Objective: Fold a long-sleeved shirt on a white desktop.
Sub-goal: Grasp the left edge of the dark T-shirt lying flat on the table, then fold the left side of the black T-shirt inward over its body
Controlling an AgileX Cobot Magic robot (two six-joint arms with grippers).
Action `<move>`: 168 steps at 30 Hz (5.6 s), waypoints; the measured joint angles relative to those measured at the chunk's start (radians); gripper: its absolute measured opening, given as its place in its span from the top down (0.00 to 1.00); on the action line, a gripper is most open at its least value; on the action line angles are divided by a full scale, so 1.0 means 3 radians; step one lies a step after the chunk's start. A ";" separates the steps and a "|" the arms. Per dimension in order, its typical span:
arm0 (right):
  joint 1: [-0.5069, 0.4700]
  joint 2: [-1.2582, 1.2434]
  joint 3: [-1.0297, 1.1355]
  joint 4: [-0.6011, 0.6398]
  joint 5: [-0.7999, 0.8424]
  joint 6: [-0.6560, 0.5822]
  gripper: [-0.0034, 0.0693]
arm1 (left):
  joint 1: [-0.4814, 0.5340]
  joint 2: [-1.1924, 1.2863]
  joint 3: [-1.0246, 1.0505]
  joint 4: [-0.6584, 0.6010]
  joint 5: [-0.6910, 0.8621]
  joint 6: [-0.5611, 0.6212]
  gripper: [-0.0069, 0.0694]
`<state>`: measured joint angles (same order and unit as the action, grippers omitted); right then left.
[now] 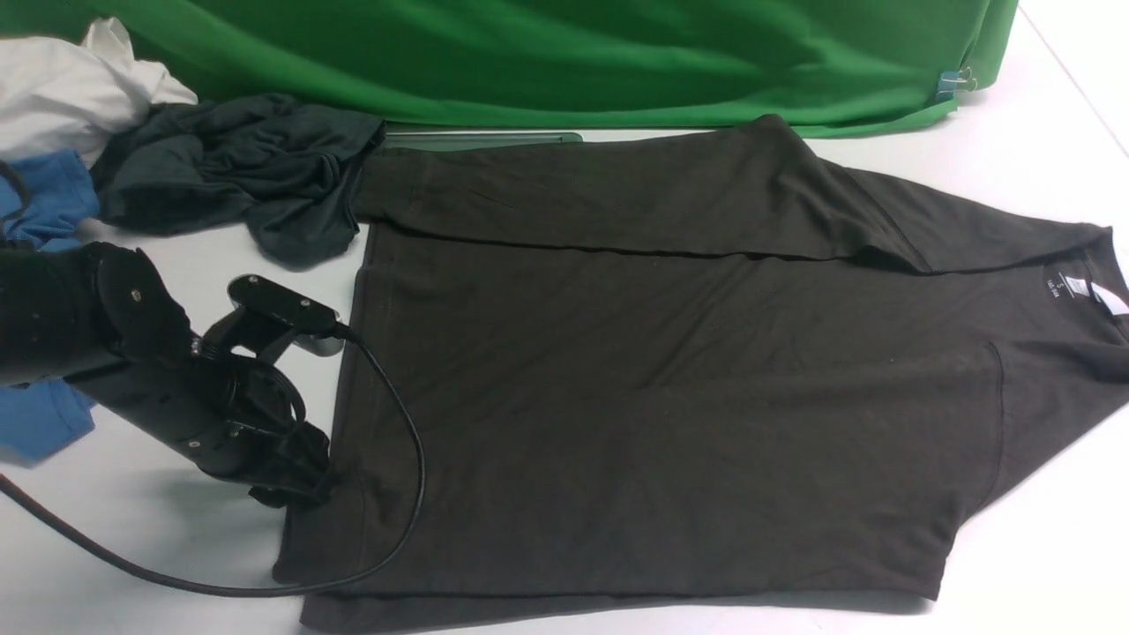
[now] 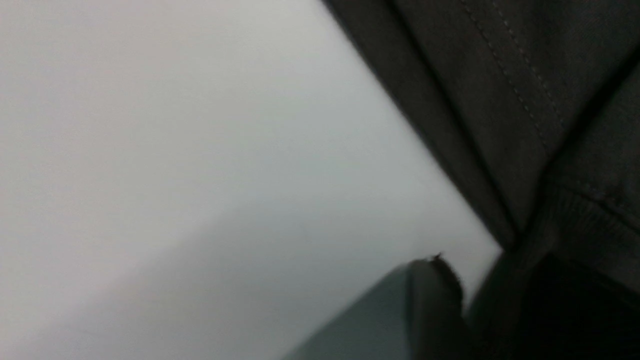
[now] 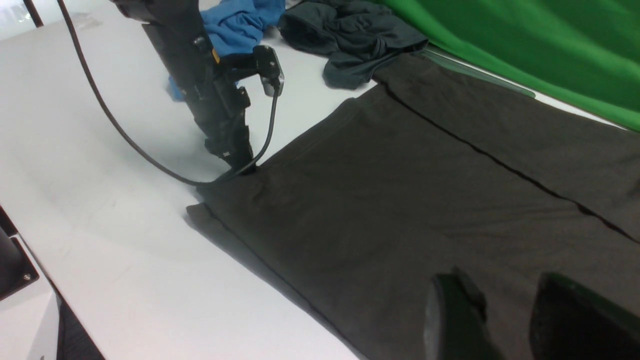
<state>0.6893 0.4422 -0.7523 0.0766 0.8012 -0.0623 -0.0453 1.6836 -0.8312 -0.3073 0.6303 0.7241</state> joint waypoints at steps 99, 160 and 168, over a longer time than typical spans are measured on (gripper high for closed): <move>-0.1239 0.4634 -0.1482 0.0604 -0.0638 -0.3313 0.93 | 0.0000 -0.0640 -0.0828 -0.0101 0.1217 -0.0318 0.86; -0.1239 0.5038 -0.1490 0.0734 -0.0704 -0.3218 0.41 | 0.0000 -0.0640 -0.0828 -0.0166 0.1153 -0.0299 0.86; -0.1239 0.5042 -0.1510 0.0788 -0.0470 -0.3218 0.77 | 0.0000 -0.0640 -0.0828 -0.0166 0.1153 -0.0299 0.86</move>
<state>0.3175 1.9546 -1.2053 0.3129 0.6601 -1.0277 -0.0453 1.4916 -1.0797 -0.3571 0.9761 0.6343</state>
